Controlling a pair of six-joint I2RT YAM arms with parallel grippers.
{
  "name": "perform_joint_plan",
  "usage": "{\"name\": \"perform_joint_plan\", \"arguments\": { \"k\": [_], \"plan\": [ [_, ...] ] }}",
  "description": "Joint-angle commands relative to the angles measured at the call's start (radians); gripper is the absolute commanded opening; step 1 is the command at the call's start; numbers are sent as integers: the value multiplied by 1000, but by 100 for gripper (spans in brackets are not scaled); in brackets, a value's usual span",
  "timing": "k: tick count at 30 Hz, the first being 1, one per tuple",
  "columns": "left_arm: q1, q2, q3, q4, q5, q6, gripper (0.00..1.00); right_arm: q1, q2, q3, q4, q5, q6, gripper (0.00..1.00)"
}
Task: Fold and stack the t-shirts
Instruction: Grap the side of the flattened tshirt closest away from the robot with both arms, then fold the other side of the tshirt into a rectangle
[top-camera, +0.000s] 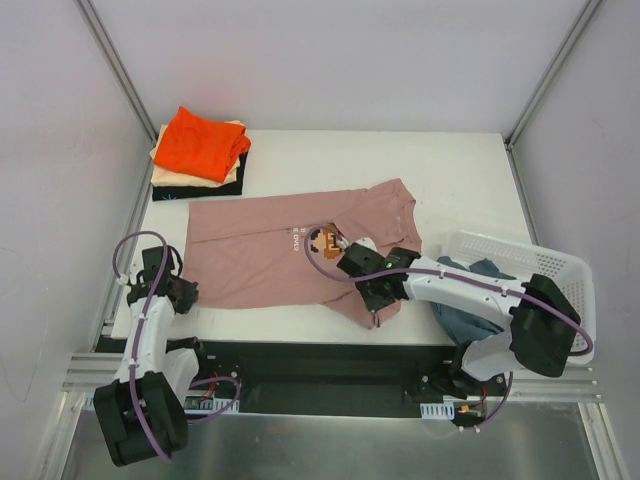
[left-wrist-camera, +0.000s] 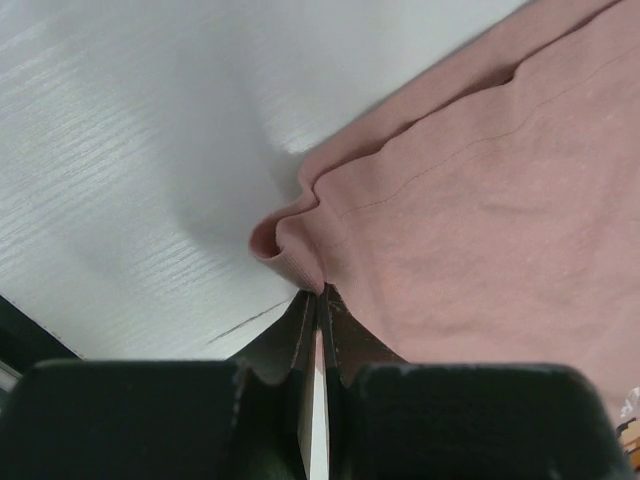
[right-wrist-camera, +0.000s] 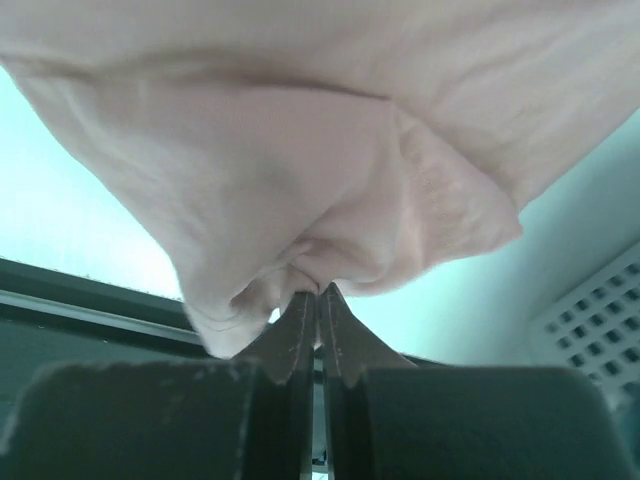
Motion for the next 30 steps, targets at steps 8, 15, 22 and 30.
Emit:
{"name": "perform_joint_plan", "arguments": {
  "k": [8, 15, 22, 30],
  "plan": [
    [7, 66, 136, 39, -1, -35, 0, -206, 56, 273, -26, 22, -238, 1],
    [7, 202, 205, 100, 48, -41, 0, -290, 180, 448, -16, 36, -307, 1],
    [5, 328, 274, 134, 67, -57, 0, -379, 285, 611, 4, 31, -319, 1],
    [6, 482, 392, 140, 58, -77, 0, -465, 421, 765, 10, 7, -364, 1]
  ]
}}
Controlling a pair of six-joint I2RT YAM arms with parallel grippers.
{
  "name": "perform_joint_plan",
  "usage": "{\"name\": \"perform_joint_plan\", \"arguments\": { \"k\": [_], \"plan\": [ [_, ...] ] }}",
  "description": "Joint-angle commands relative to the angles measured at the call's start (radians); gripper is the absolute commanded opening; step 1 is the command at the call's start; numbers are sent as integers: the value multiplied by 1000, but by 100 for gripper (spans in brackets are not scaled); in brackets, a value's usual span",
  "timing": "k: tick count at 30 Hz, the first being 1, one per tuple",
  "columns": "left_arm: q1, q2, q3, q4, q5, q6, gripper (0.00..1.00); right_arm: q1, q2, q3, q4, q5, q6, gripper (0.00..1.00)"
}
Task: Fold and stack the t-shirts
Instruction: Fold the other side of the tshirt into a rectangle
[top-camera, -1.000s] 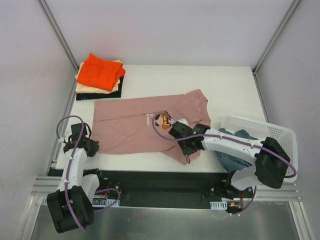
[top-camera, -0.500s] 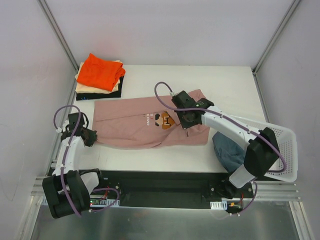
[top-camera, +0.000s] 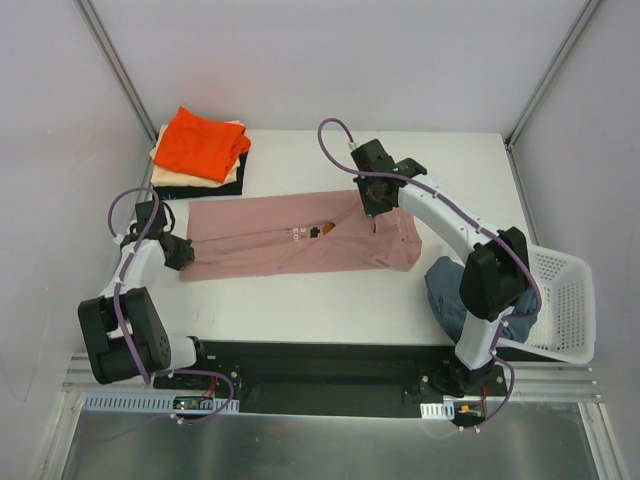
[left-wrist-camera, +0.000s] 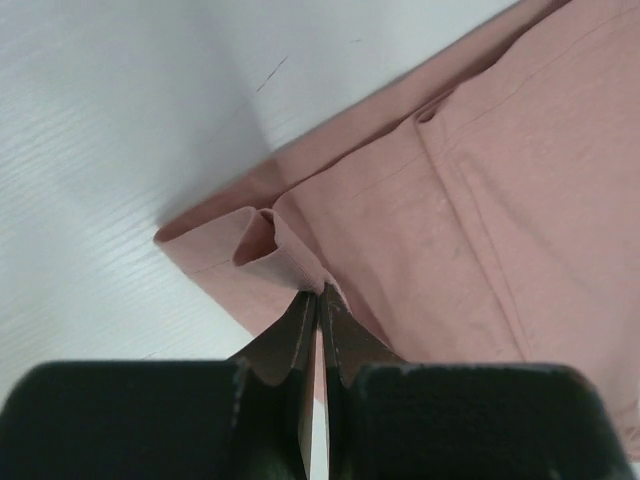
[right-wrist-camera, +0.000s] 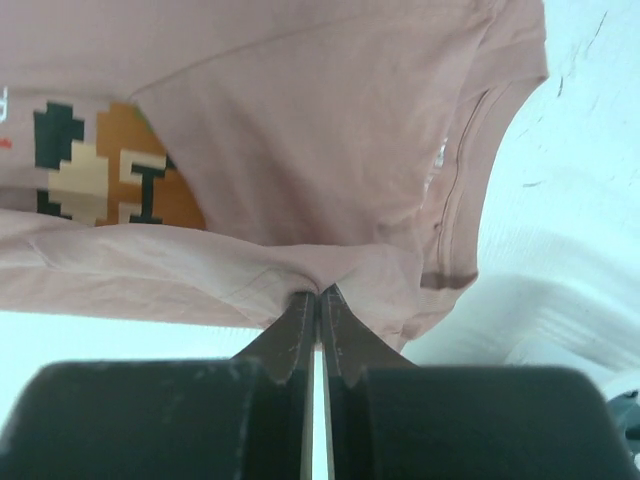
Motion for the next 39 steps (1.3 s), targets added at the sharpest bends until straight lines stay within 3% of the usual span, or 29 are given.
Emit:
{"name": "perform_joint_plan", "arguments": {
  "k": [1, 11, 14, 15, 17, 18, 19, 21, 27, 32, 35, 39],
  "plan": [
    [5, 74, 82, 18, -3, -29, 0, -36, 67, 103, 5, -10, -50, 1],
    [5, 268, 207, 23, 51, -20, 0, -119, 268, 252, 71, -87, -103, 1],
    [5, 285, 222, 23, 56, -10, 28, -128, 351, 324, 94, -113, -139, 10],
    [5, 280, 222, 23, 53, -10, 46, -128, 374, 349, 95, -110, -145, 14],
    [6, 250, 217, 23, 50, -6, 68, -140, 443, 443, 63, -92, -145, 20],
    [5, 233, 214, 21, 45, -1, 78, -145, 460, 474, 39, -92, -136, 44],
    [5, 195, 204, 21, 40, 6, 99, -148, 471, 499, 0, -98, -131, 60],
    [6, 150, 187, 21, 33, 13, 99, -156, 442, 470, -2, -121, -119, 82],
    [4, -7, 118, 21, 33, 23, 99, -154, 174, 164, 97, -188, -56, 99],
    [2, -56, 96, 23, 117, 82, 99, -151, -12, -90, 212, -502, 15, 97],
    [-8, -51, 87, 23, 143, 103, 99, -137, -18, -163, 250, -584, 65, 97],
    [-19, -16, 101, 24, 195, 147, 99, -119, 37, -151, 272, -575, 107, 97]
  ]
}}
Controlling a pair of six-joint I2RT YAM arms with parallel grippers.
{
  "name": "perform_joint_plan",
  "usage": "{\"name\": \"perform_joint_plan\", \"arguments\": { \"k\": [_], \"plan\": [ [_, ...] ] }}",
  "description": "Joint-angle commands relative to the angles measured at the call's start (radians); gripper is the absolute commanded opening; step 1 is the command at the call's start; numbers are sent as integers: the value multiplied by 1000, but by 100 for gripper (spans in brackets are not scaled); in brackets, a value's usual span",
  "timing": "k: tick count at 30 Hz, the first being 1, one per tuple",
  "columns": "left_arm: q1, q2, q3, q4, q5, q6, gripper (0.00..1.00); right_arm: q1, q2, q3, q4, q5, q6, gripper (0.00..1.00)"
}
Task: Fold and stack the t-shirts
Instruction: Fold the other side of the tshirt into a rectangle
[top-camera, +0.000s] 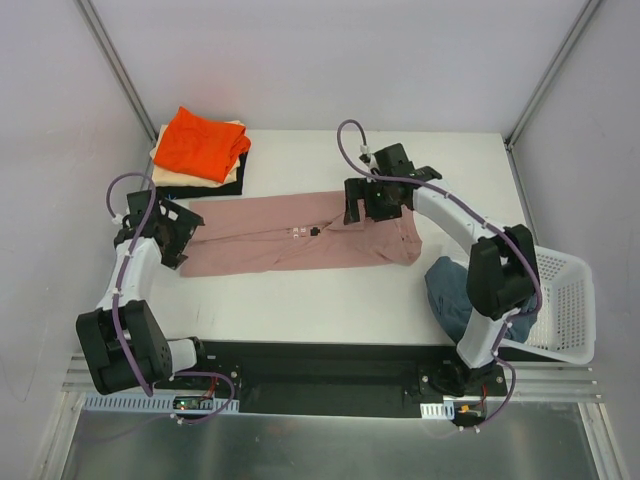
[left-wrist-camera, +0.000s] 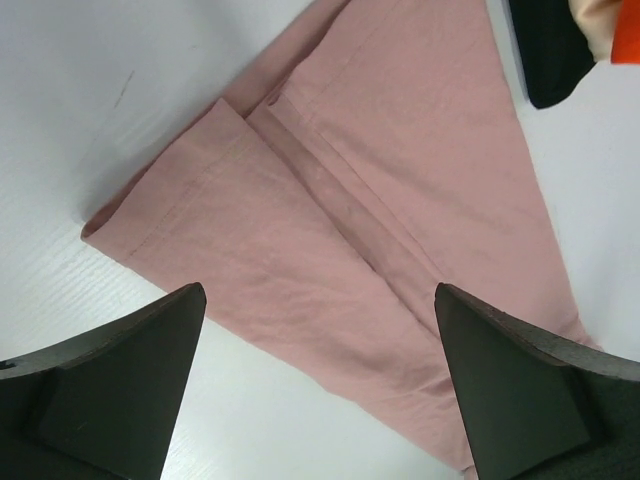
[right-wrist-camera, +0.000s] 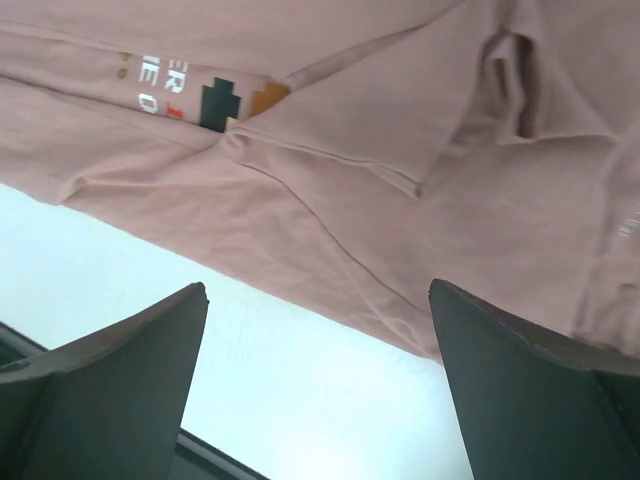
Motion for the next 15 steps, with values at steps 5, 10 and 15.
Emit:
{"name": "perform_joint_plan", "arguments": {
  "k": [5, 10, 15],
  "plan": [
    [-21, 57, 2, 2, 93, 102, 99, 24, 154, 42, 79, 2, 125, 97],
    [-20, 91, 11, 2, 120, 130, 99, 24, 212, 72, 97, 8, 147, 97],
    [-20, 108, 6, 5, 113, 136, 99, 33, 270, 140, 141, -45, 150, 97]
  ]
}}
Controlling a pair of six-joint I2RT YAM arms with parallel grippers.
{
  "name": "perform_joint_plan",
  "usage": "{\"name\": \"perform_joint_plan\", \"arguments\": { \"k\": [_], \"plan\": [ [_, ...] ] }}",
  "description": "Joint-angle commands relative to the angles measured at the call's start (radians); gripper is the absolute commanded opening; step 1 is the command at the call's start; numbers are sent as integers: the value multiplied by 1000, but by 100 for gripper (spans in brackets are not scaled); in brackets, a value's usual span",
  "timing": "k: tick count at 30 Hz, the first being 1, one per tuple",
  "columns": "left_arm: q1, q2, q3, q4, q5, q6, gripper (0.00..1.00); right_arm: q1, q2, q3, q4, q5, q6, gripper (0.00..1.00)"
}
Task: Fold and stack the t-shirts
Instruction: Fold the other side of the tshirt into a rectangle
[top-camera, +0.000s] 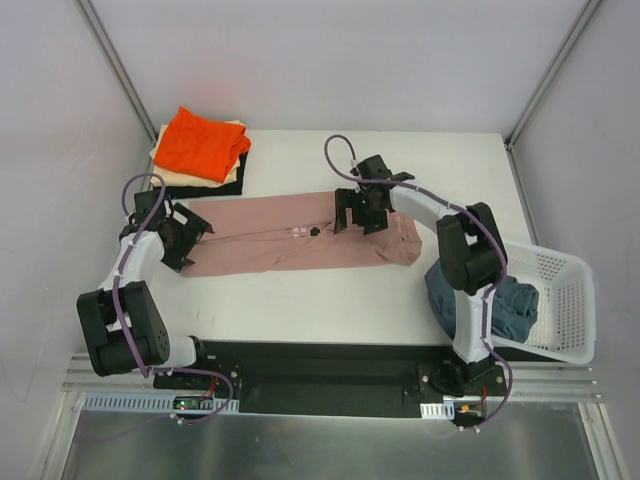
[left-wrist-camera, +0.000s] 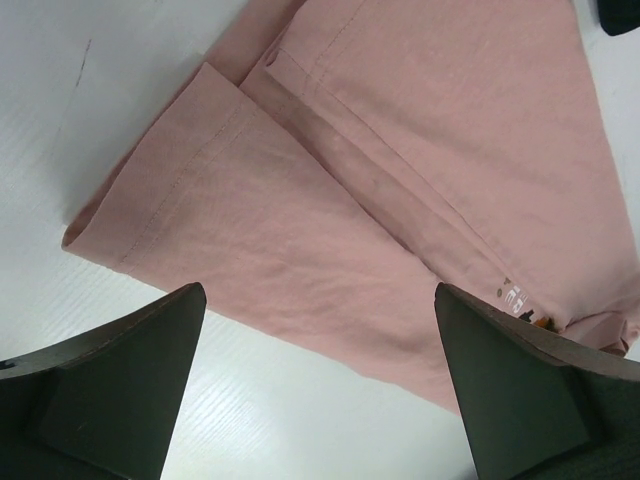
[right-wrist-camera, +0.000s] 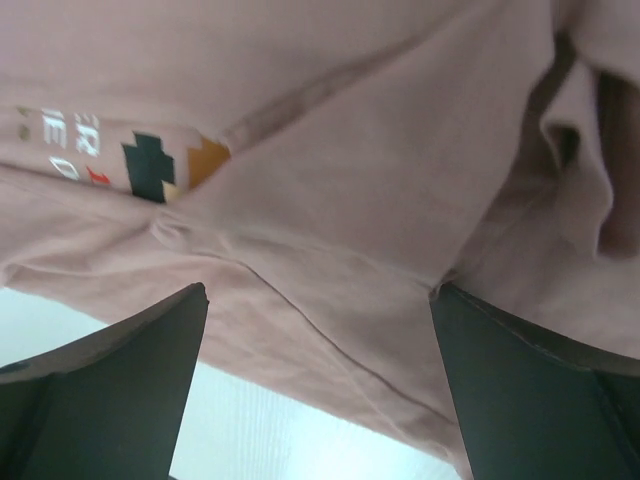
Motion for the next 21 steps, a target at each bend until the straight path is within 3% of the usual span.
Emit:
{"name": "perform_joint_plan", "arguments": {
  "k": [1, 10, 13, 17, 21],
  "plan": [
    [-8, 15, 6, 2, 22, 34, 99, 14, 48, 135, 77, -33, 20, 97],
    [-8, 25, 5, 5, 31, 42, 99, 25, 216, 423, 119, -58, 29, 97],
    [-6, 18, 5, 3, 36, 54, 99, 27, 208, 501, 39, -56, -18, 97],
    [-6, 6, -2, 6, 35, 50, 99, 27, 67, 371, -16, 22, -129, 97],
    [-6, 23, 2, 11, 53, 48, 99, 27, -100, 108, 16, 45, -115, 97]
  ]
}}
